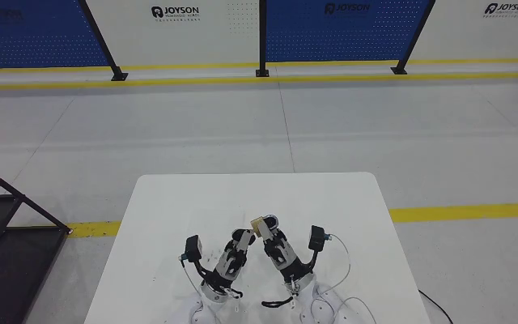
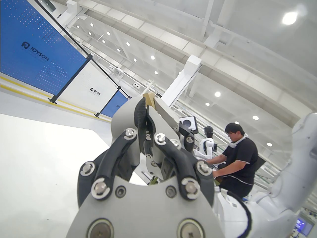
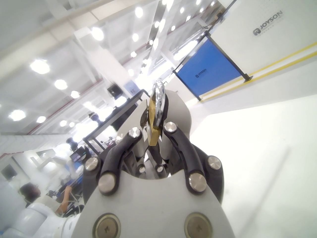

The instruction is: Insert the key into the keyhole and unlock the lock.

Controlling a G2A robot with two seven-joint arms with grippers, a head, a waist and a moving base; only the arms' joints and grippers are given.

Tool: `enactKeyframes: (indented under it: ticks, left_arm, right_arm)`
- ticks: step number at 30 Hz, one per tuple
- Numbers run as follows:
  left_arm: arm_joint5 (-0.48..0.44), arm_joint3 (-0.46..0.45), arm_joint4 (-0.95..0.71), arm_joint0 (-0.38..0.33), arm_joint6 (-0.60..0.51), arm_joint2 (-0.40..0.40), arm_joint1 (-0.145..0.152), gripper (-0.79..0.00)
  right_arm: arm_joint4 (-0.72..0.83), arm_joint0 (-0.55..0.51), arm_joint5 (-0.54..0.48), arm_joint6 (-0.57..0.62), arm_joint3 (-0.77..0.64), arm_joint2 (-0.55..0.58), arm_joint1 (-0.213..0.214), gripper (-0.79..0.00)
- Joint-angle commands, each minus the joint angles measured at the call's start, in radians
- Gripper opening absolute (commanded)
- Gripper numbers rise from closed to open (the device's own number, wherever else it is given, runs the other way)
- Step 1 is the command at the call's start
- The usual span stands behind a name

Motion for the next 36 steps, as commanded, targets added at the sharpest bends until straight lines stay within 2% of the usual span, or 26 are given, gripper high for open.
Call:
enactKeyframes:
  ticks: [1,10,20,28,36]
  left_arm:
    - [0.028,0.006,0.051,-0.003,0.042,0.004,-0.002,-0.785]
    - [0.121,0.053,0.209,-0.027,0.208,0.034,-0.01,-0.785]
    - [0.276,0.115,0.369,-0.056,0.361,0.064,-0.014,-0.785]
    - [0.46,0.162,0.49,-0.083,0.467,0.084,-0.016,-0.785]
    - [0.601,0.193,0.554,-0.108,0.516,0.098,-0.018,-0.785]
  right_arm:
    - [0.005,-0.003,0.003,0.004,-0.004,0.002,0.001,-0.785]
    - [0.015,-0.029,0.059,0.037,-0.038,0.014,0.006,-0.785]
    - [0.039,-0.052,0.109,0.058,-0.072,0.017,0.009,-0.785]
    - [0.045,-0.059,0.127,0.066,-0.084,0.015,0.01,-0.785]
    - [0.046,-0.062,0.136,0.068,-0.09,0.014,0.012,-0.785]
